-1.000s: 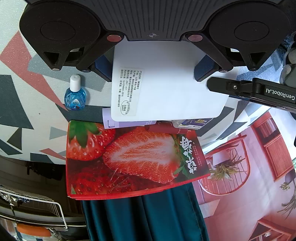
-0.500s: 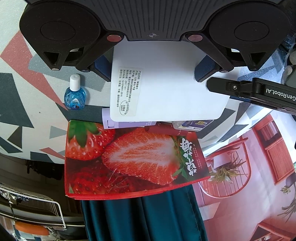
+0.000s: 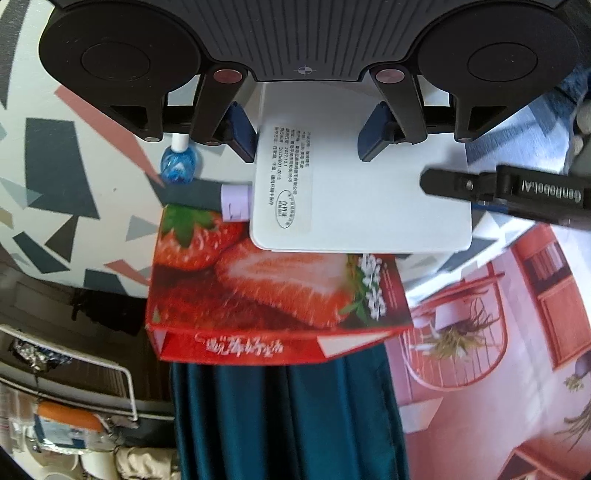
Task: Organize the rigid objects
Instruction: 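Lift the white power bank into the strawberry box and open the left gripper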
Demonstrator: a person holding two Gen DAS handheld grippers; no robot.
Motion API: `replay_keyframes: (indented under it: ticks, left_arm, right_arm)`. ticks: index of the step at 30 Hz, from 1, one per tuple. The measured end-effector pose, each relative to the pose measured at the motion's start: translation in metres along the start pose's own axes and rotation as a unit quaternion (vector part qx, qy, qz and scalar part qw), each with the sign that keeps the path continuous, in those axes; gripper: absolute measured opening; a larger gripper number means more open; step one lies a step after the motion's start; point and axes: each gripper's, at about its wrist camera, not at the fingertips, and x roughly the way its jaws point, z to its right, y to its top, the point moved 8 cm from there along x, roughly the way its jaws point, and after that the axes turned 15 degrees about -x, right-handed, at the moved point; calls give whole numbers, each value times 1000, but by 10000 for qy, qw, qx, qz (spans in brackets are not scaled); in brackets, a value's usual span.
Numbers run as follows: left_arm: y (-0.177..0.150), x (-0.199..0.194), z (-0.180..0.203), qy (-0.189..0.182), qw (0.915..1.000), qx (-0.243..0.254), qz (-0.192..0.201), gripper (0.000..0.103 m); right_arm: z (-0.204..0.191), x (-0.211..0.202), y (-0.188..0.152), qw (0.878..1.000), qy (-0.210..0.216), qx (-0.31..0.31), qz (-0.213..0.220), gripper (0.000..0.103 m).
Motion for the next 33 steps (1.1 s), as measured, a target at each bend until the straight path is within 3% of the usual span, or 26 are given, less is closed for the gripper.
replay_keyframes:
  ticks: [5,13,18,25,33]
  left_arm:
    - [28,-19,14,-143,9995,-31,286,62]
    - [128,-51,54,-482,9938,92,1002,62]
    - [177,-45,69,-544,9912,111,1201,62]
    - [205,9,55,-445,9958,-115,797,62]
    - [203,82,19,-225,9988,-410,112,62]
  right_arm:
    - [7,-16,31,9999,-58,40,72,57]
    - [44,-43,132,9972,-201,46,715,57]
    - [72,-31,186,9944,-321,-169,993,58]
    - [104,25,208,9974,-235,-89,680,58]
    - [126,107,183,9994,116,233,-228,57]
